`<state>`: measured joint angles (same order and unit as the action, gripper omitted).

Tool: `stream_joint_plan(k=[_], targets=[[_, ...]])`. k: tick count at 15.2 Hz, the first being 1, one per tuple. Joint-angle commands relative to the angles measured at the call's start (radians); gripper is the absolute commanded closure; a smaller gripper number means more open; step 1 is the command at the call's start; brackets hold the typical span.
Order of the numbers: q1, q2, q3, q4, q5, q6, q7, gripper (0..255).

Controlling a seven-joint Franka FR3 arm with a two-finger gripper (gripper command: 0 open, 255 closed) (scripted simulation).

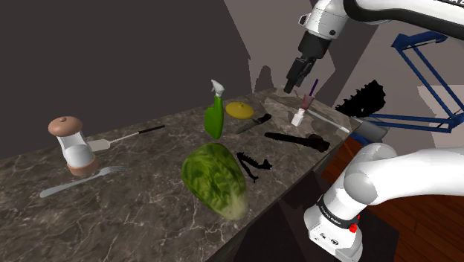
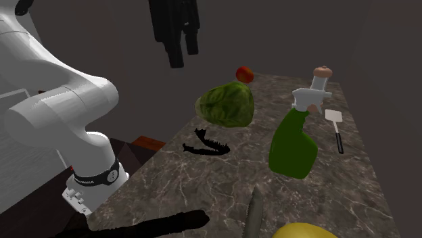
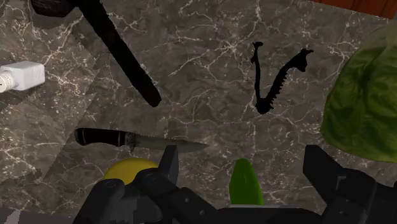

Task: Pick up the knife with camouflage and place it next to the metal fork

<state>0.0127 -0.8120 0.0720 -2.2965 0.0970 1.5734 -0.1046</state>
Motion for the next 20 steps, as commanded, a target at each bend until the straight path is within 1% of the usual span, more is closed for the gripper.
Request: stream_joint_plan(k=[1,6,10,15,20], targets=[[0.0,0.0,0.0,0.0,0.0,0.0,0.0,0],[0.032,0.032,-0.073,-0.115,-0.089,0.131,-0.228,0],[0.051,0.09,-0.133,-0.18,-0.162,0.25,-0.404,0],[0.071,0.204,-0.21,-0.226,-0.248,0.415,-0.613,0],[0.091,0.361,-0.281,-0.23,-0.32,0.591,-0.813,0]])
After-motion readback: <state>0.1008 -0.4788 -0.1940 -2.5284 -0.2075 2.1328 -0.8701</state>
